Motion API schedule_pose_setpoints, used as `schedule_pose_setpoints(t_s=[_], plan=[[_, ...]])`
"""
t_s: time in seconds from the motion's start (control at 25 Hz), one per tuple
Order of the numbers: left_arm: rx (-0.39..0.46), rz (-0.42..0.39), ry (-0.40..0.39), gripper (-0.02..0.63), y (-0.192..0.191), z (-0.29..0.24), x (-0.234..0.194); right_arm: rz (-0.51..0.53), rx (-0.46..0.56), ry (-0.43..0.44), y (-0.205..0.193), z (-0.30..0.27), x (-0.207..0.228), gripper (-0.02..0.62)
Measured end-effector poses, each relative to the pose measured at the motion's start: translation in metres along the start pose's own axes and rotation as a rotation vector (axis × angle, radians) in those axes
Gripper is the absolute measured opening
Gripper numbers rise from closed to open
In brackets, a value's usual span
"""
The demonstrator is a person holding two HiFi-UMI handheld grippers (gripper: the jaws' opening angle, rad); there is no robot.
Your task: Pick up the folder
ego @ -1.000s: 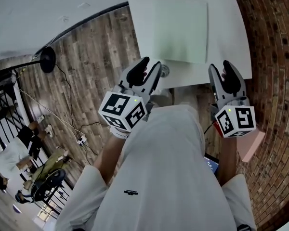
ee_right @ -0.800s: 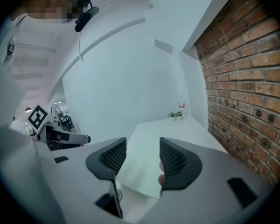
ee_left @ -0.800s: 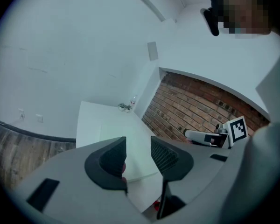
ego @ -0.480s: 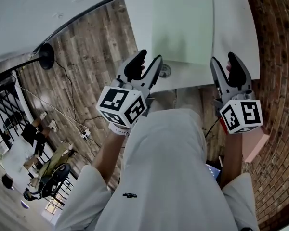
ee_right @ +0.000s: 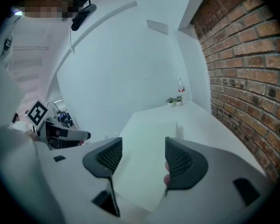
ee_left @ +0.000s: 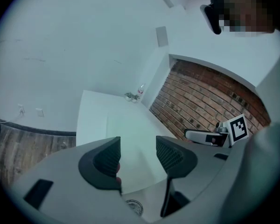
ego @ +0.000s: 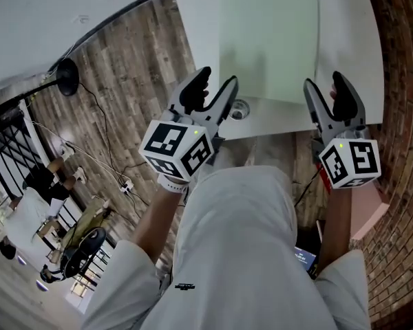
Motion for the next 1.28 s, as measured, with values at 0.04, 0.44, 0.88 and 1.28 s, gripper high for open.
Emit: schedule_pose_setpoints(t_s=[0.04, 0.44, 0.88, 1.28], plan=[[-0.002, 0.004, 0.002, 0.239, -0.003, -0.002, 0.001, -0.003, -0.003, 0.002, -0.003, 0.0, 0.002, 0.273], [-0.04, 0.019, 0.038, 0.287, -0.028, -0.038, -0.01, -0.021, -0.052, 0.03, -0.035, -0.026, 0.026, 0.304], [-0.077, 0.034, 0.075, 0.299, -0.043, -0.079, -0.03, -0.048, -0.107, 0.035, -0.061, -0.057, 0.056, 0.344], [-0.131, 0.049, 0.083, 0.308, -0.059, -0.098, -0.041, -0.073, -0.15, 0.051, -0.076, -0.077, 0.066, 0.37]])
Point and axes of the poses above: the fingertips, and each gripper's own axes: z backward along the fingers, x to its right, y out of its top, the point moved 2 cm from there along z, backward along the fingers
